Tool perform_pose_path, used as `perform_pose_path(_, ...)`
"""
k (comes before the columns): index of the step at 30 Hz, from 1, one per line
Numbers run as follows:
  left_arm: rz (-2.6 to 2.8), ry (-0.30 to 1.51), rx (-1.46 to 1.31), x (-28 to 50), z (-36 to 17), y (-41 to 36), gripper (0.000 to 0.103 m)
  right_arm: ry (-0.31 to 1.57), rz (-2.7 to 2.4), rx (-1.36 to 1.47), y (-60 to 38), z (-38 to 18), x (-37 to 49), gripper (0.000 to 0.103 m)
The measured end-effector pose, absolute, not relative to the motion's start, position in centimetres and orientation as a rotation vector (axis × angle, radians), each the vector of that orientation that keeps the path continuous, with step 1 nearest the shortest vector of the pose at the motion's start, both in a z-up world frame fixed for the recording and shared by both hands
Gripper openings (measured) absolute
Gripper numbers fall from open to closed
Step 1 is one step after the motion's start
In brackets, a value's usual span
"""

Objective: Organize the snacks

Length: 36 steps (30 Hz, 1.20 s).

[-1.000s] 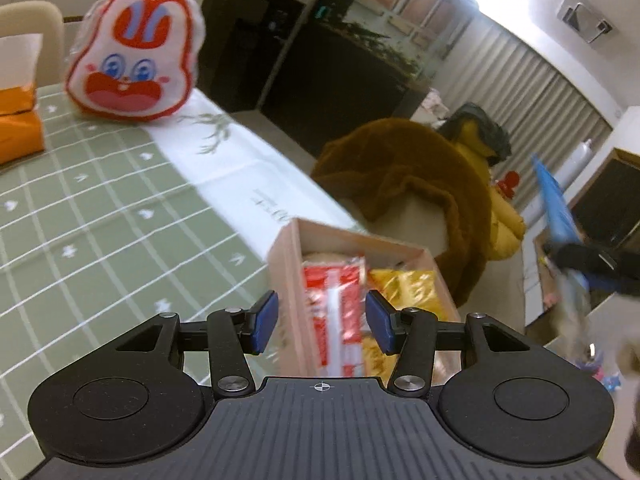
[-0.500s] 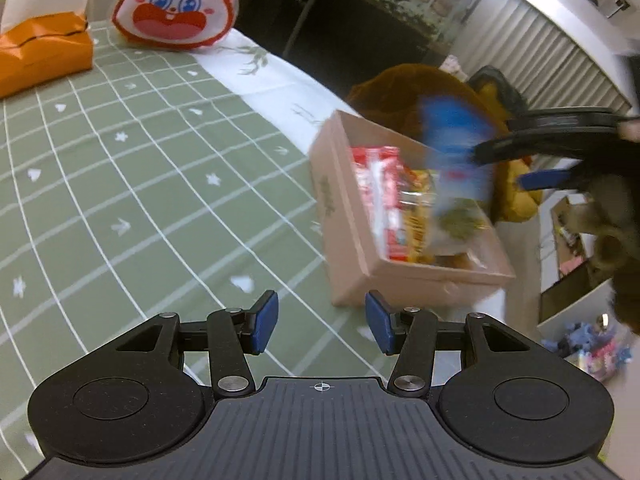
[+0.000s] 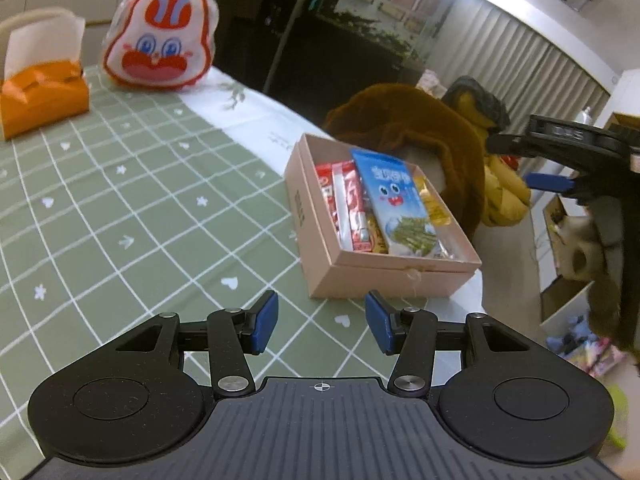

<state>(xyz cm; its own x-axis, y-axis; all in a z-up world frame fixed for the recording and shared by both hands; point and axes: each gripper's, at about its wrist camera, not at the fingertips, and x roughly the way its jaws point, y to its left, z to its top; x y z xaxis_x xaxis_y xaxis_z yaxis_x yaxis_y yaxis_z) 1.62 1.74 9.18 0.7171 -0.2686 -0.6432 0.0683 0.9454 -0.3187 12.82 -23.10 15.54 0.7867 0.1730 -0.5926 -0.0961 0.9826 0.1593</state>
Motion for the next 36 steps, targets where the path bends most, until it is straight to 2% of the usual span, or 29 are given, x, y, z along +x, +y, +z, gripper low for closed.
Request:
perform_pose_path(3,-0.173,0.710,-0.161,0.7,8.5,0.5,0.054,0.638,0.173,0.094,-22.9,15.2,10.6,0.093)
perform_pose_path(10,-0.193,0.743,0.009,-2.5,5.4,1.6,0.054,0.779,0.165,0.036,-17.4,8.6,4.0,0.093)
perform_pose_path(16,-0.160,0.768,0.070,-2.3,3.0,3.7,0.054,0.880,0.080,0.112,-13.8,2.7,1.5,0.093)
perform_pose_path(21,-0.180,0.746,0.099,-1.5,1.5,3.8,0.056,0.848,-0.007,0.062,-11.7,1.0,0.1,0.093)
perform_pose_path(25,-0.218,0.703,0.110,-1.0,1.1,3.6,0.057,0.828,-0.066,0.053,-11.7,0.6,-0.1,0.103)
perform_pose_path(36,-0.242,0.673,0.126,0.3,0.8,2.9,0.057,0.727,-0.106,0.081,-12.1,-0.5,-1.3,0.103)
